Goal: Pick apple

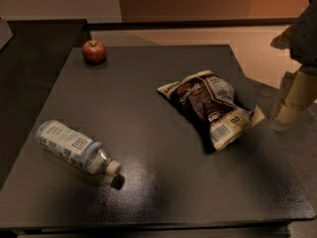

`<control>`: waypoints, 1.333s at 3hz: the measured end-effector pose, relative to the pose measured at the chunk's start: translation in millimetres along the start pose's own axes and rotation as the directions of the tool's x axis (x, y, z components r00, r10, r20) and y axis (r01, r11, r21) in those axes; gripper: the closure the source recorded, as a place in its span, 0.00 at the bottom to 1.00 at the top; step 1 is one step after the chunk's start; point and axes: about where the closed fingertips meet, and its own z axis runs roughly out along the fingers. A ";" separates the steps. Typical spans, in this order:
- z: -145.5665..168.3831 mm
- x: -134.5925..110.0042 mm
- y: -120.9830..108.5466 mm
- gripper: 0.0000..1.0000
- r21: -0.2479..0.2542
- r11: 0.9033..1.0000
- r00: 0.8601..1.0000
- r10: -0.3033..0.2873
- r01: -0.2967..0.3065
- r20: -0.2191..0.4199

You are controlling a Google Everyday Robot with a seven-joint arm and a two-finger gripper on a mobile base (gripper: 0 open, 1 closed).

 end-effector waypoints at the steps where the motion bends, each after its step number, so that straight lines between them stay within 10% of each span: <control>1: 23.1 -24.5 -27.1 0.00 -0.003 1.000 0.999 -0.001 0.001 0.053; 4: 105.1 -143.6 -100.1 0.00 -0.071 0.997 0.955 0.058 -0.039 0.292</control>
Offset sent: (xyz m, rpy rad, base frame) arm 0.1648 0.1041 -0.0495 0.2652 -0.0113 0.0394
